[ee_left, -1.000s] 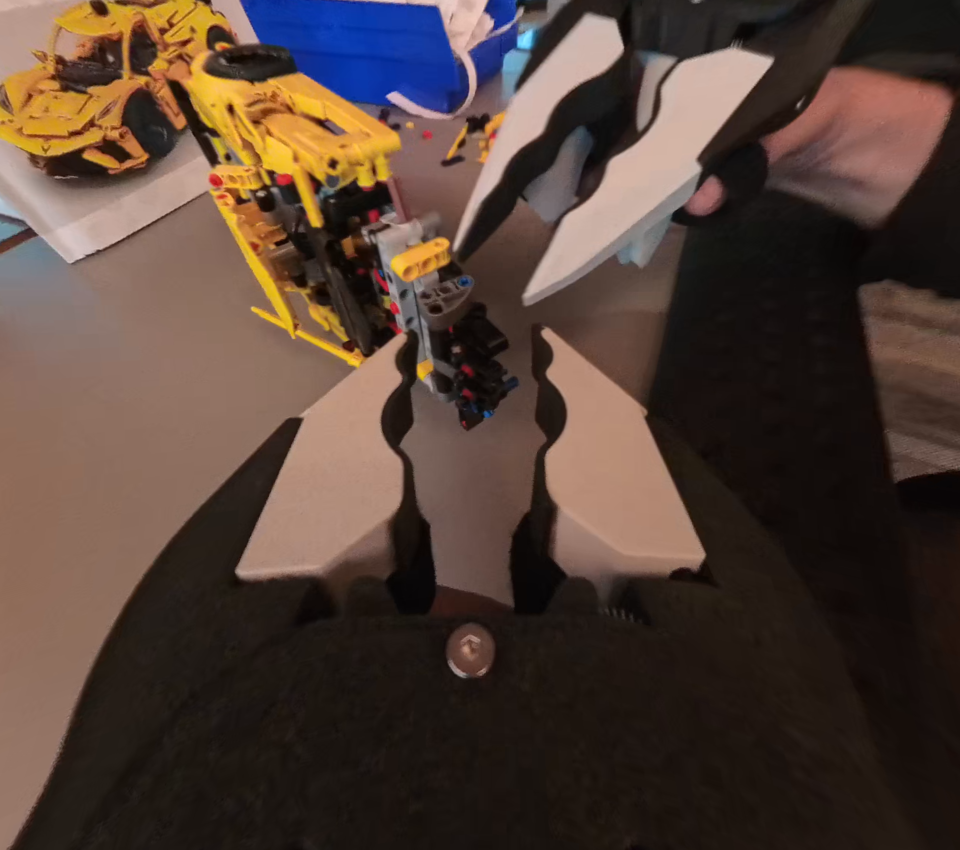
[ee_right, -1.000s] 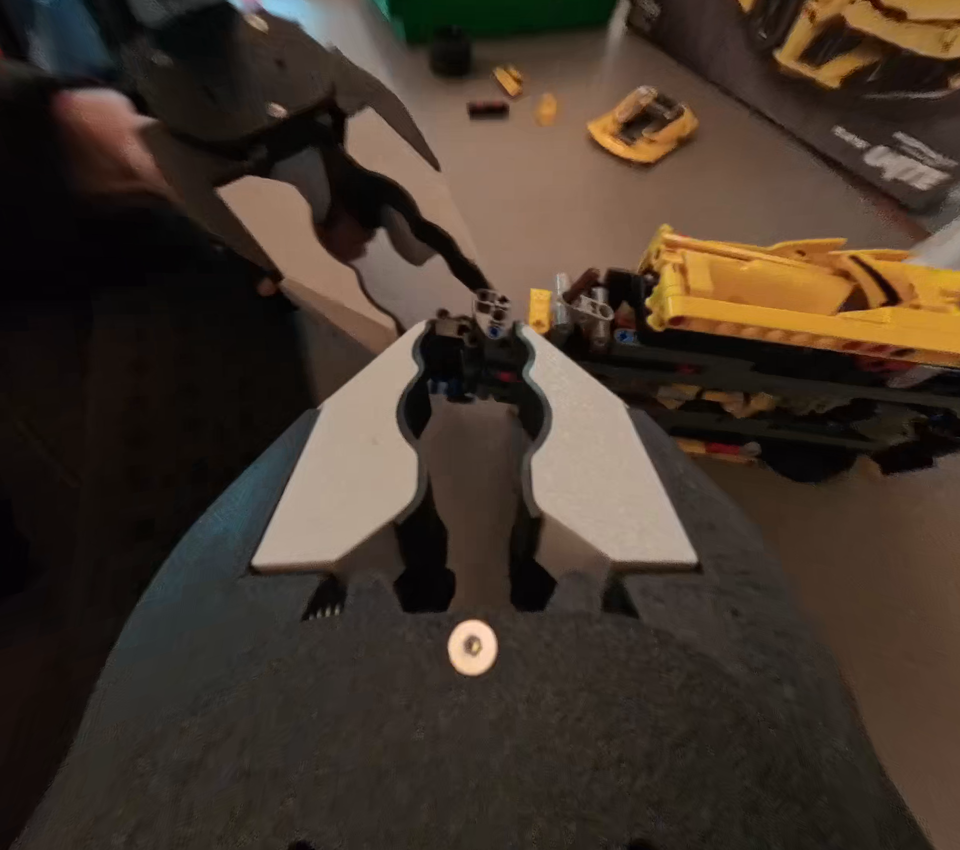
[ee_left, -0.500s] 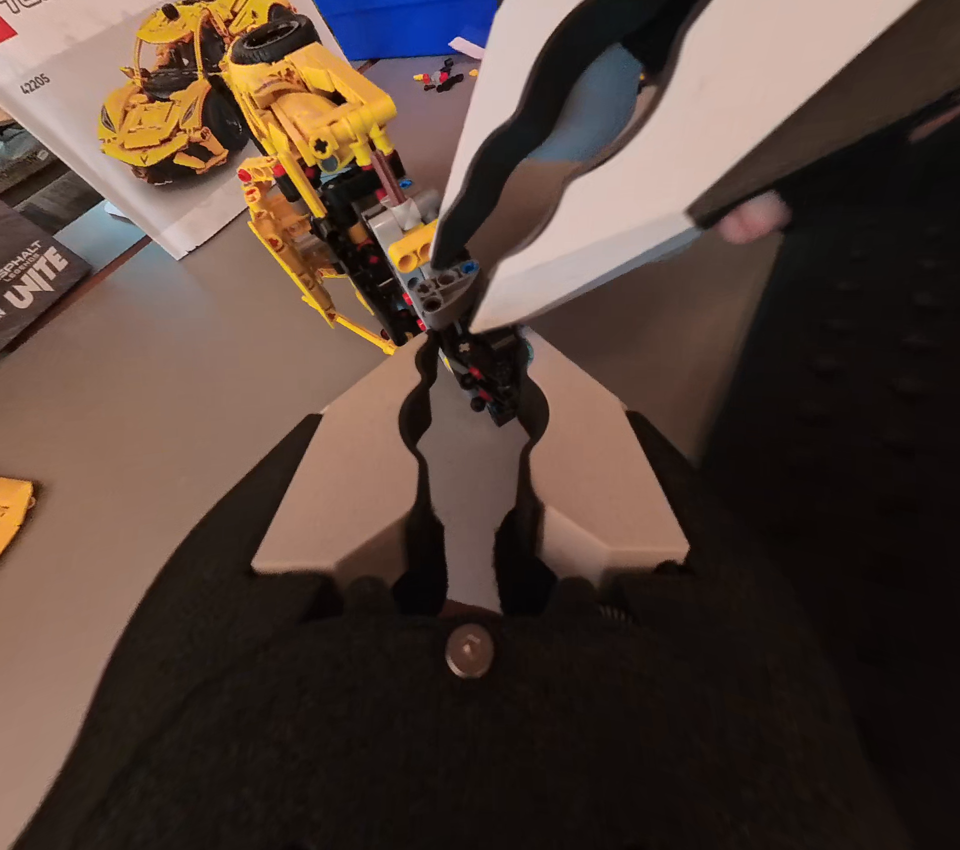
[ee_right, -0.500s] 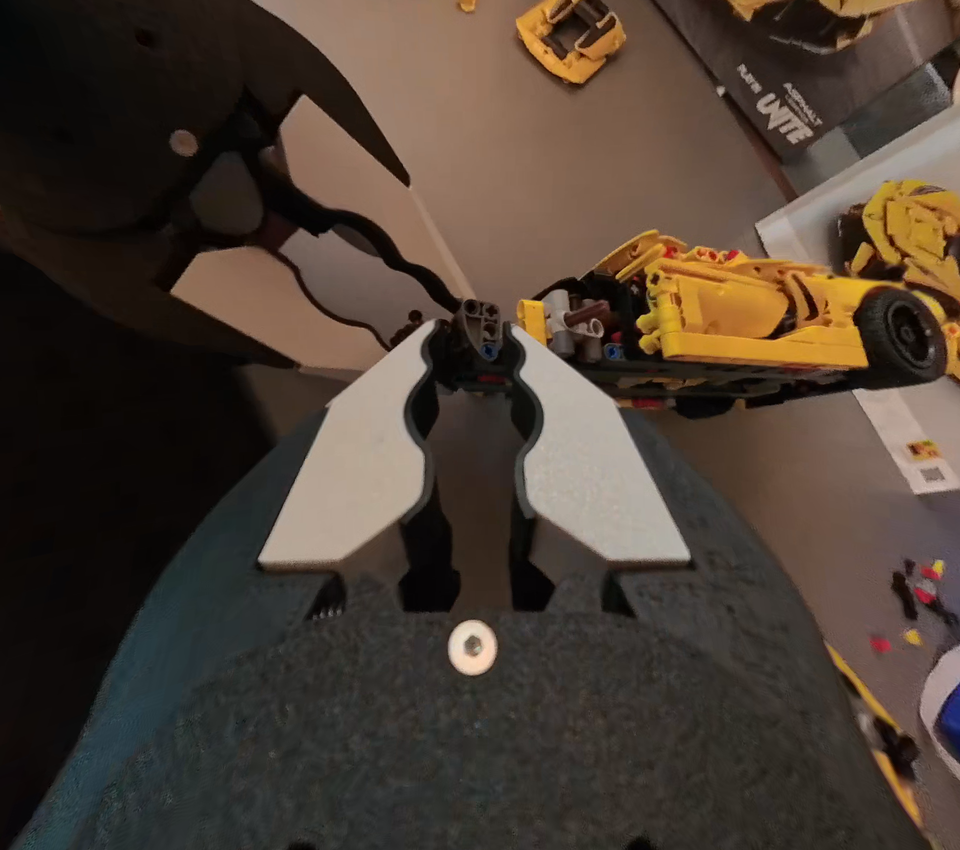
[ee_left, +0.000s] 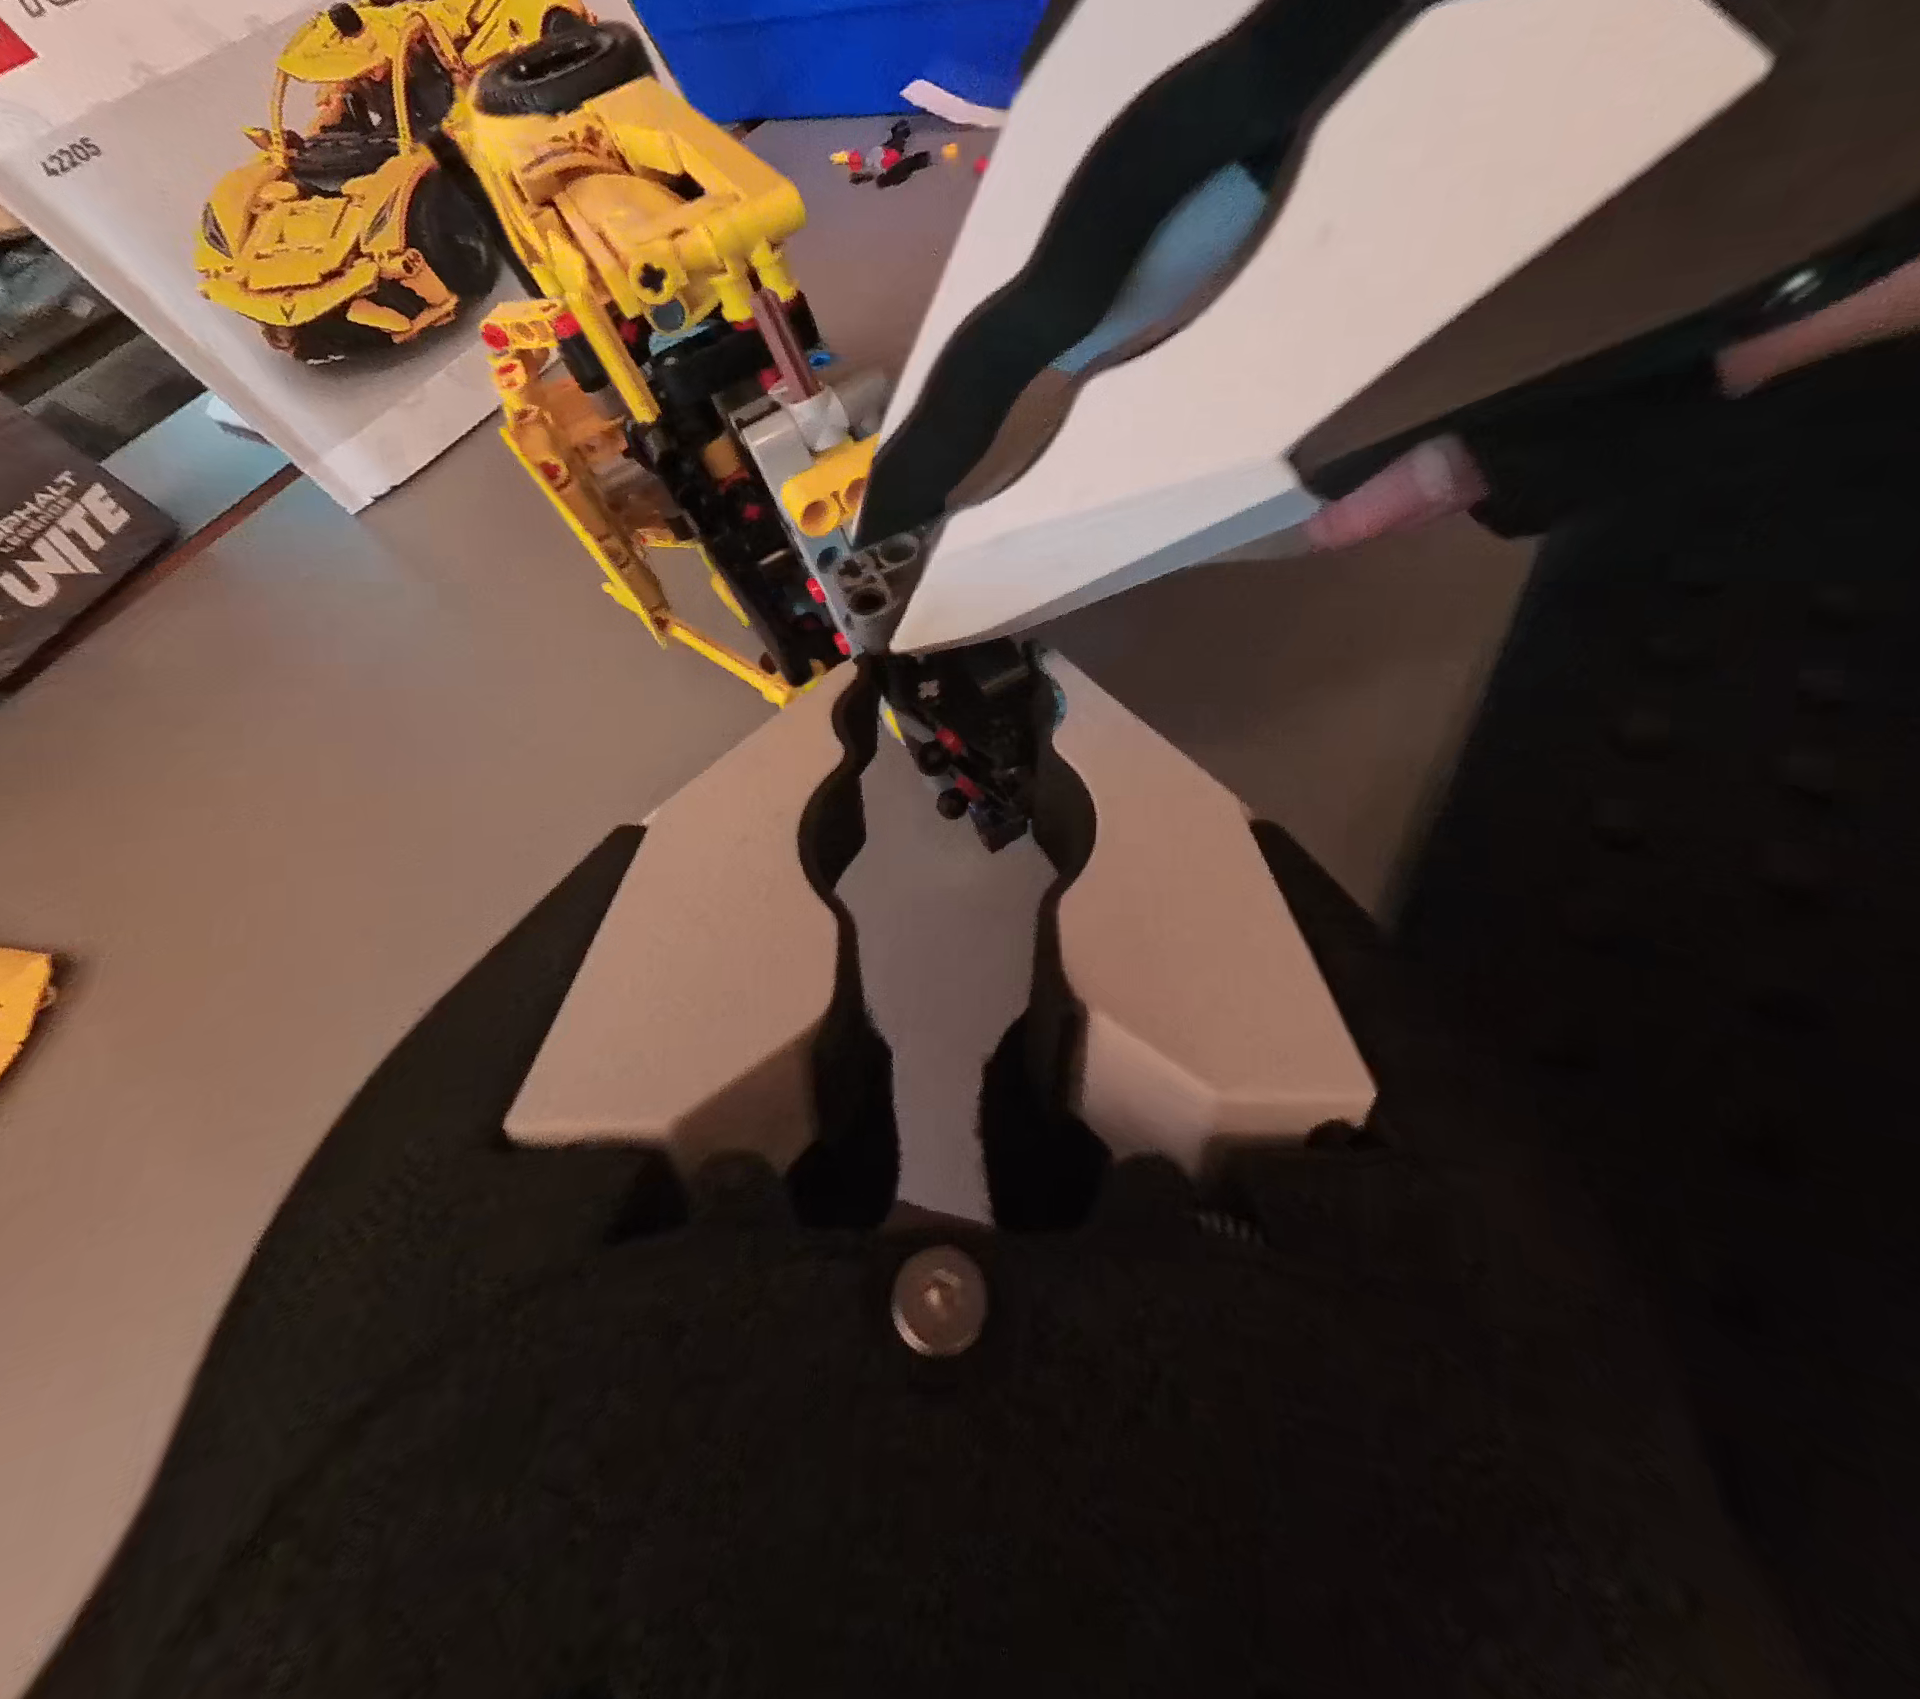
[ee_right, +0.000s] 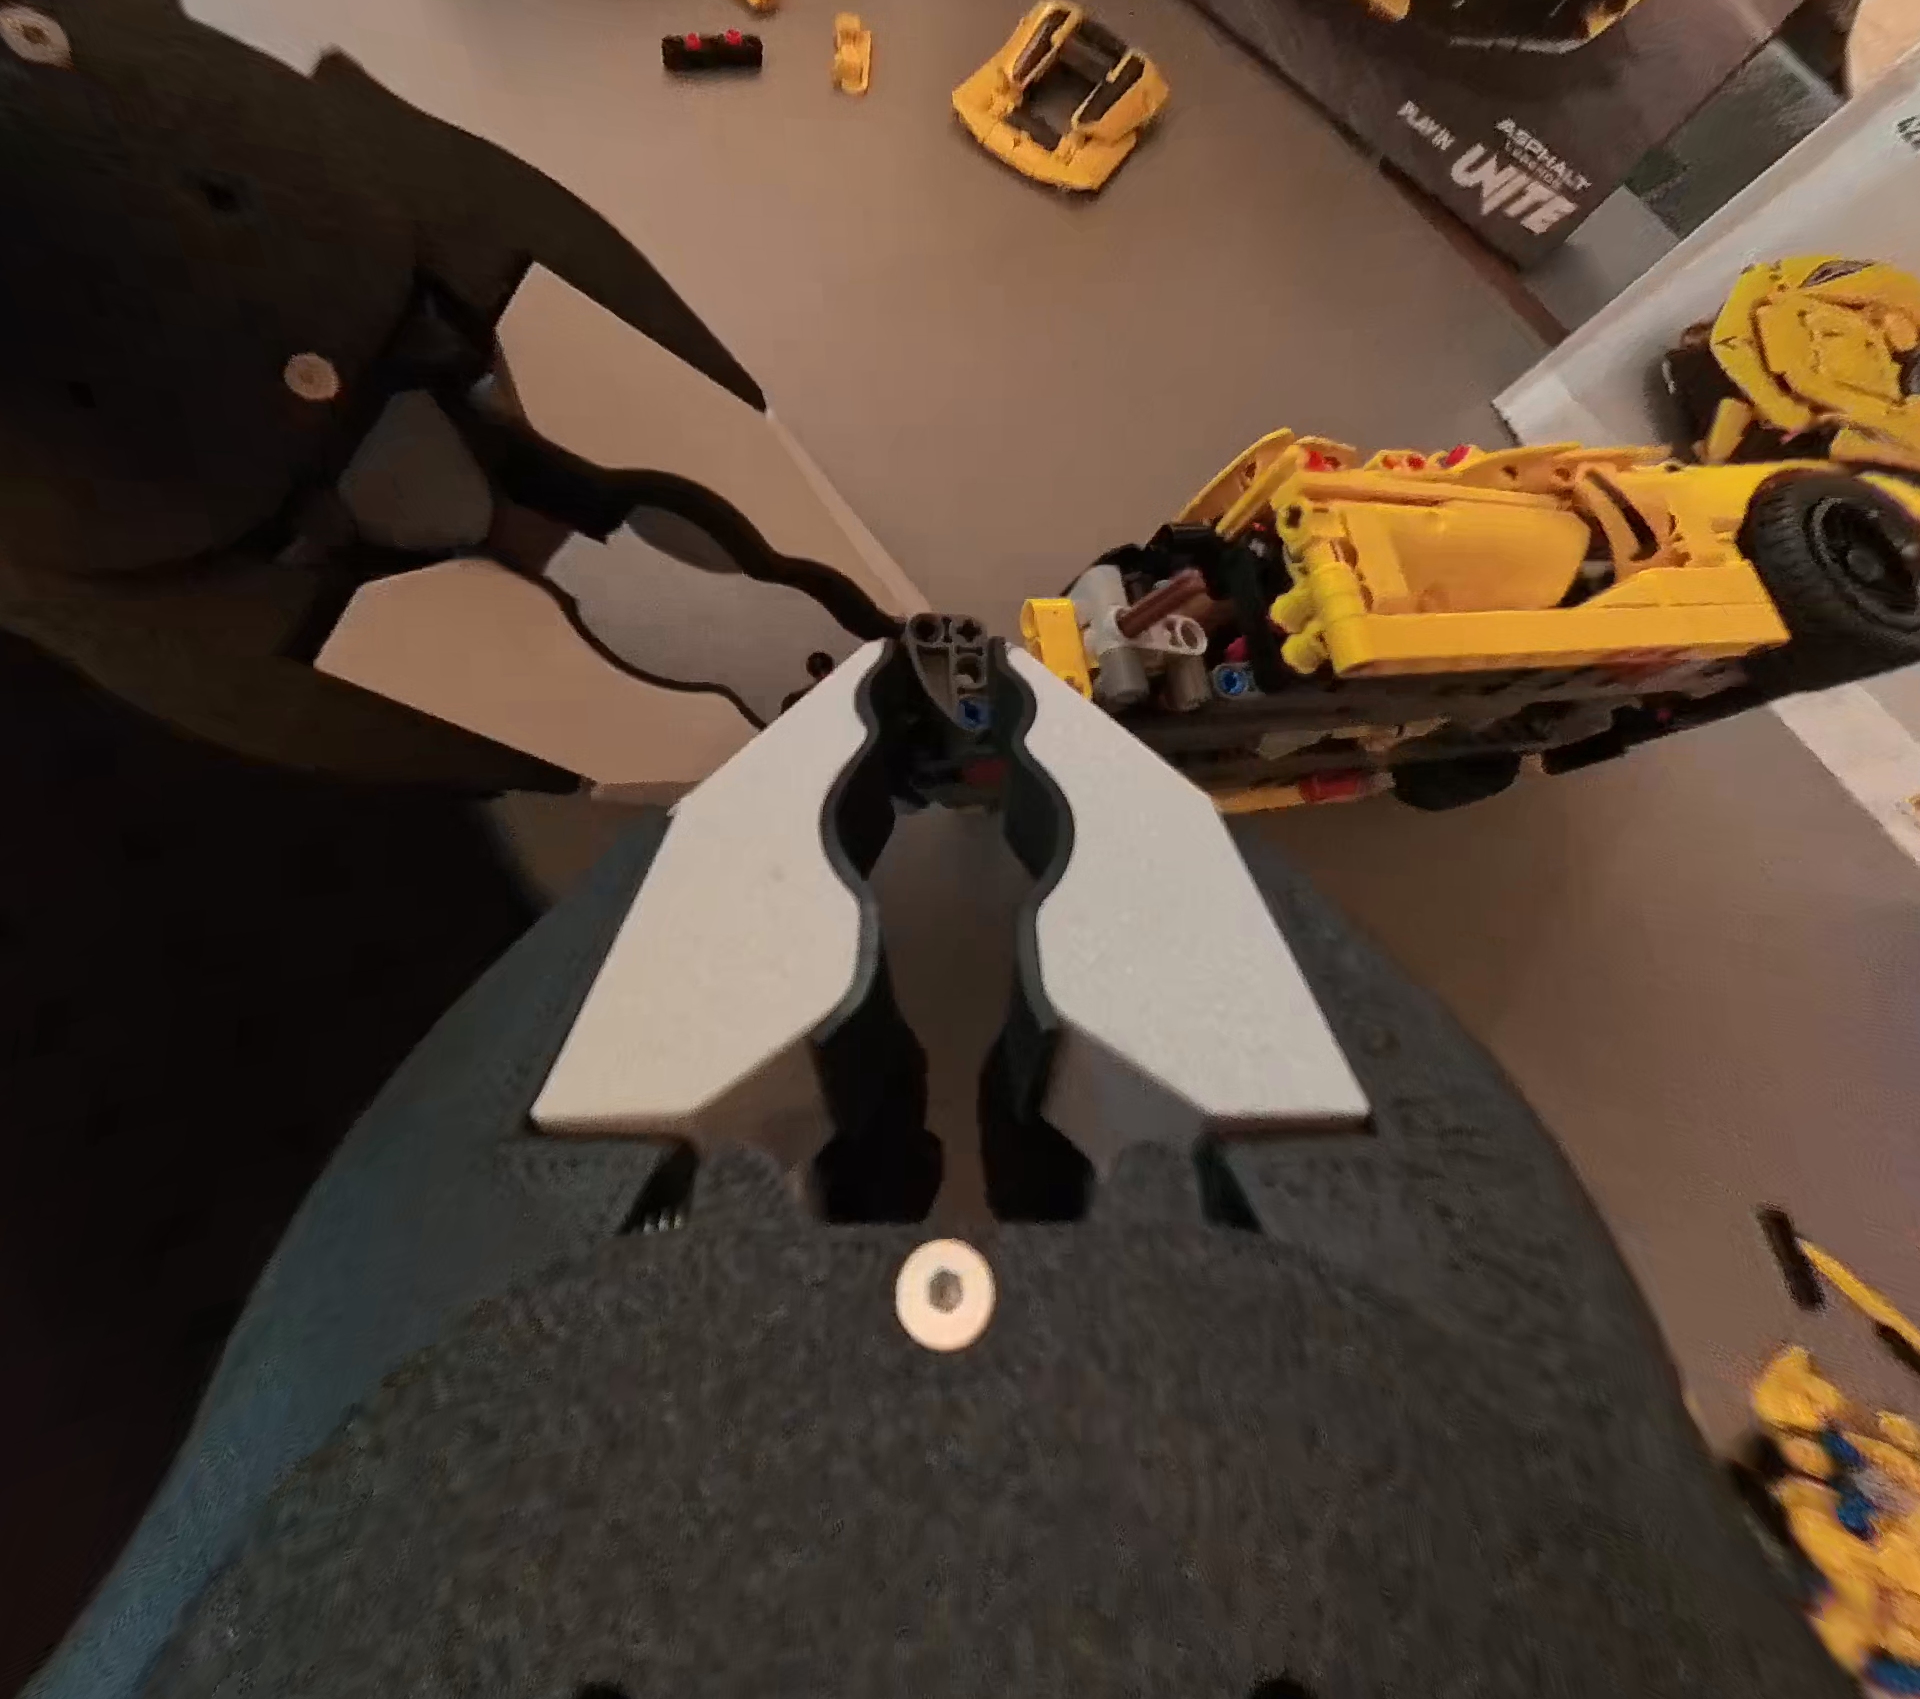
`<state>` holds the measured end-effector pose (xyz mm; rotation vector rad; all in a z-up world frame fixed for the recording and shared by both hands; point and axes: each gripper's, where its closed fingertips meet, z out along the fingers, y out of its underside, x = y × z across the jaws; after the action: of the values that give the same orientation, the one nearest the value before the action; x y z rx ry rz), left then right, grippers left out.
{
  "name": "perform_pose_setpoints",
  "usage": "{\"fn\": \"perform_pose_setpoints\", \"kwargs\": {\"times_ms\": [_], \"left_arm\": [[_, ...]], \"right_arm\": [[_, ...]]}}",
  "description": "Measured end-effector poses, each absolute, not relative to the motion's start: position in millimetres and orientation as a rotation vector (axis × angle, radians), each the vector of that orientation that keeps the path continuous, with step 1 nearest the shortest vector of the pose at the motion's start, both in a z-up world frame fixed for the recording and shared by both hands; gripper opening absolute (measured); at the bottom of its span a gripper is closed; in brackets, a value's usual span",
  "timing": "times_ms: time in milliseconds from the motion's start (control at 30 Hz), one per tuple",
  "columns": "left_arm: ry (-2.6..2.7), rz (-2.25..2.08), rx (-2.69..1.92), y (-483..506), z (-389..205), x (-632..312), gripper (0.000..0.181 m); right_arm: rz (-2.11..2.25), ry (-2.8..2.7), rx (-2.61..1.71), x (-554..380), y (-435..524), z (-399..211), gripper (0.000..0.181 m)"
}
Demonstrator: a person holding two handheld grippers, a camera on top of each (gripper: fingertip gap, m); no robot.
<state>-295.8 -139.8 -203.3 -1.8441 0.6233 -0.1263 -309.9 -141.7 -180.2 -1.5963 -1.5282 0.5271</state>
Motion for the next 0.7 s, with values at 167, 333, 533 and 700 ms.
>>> {"fn": "perform_pose_setpoints", "kwargs": {"times_ms": [167,333,533,700], "left_arm": [[0.629,-0.119,-1.841,-140.1,-203.6,-295.1,0.027],[0.621,-0.139,-1.834,-139.9,-202.3,-294.5,0.027],[0.601,-0.166,-1.815,-139.6,-198.1,-295.1,0.026],[0.627,-0.151,-1.851,-139.3,-208.2,-295.0,0.026]], "right_arm": [[0.772,-1.402,-1.630,-308.4,-143.2,-177.1,0.013],[0.851,-1.352,-1.620,-308.6,-143.2,-174.0,0.012],[0.943,-1.287,-1.608,-310.3,-142.1,-167.0,0.011],[1.328,-1.017,-1.396,-297.4,-148.3,-93.8,0.013]]}}
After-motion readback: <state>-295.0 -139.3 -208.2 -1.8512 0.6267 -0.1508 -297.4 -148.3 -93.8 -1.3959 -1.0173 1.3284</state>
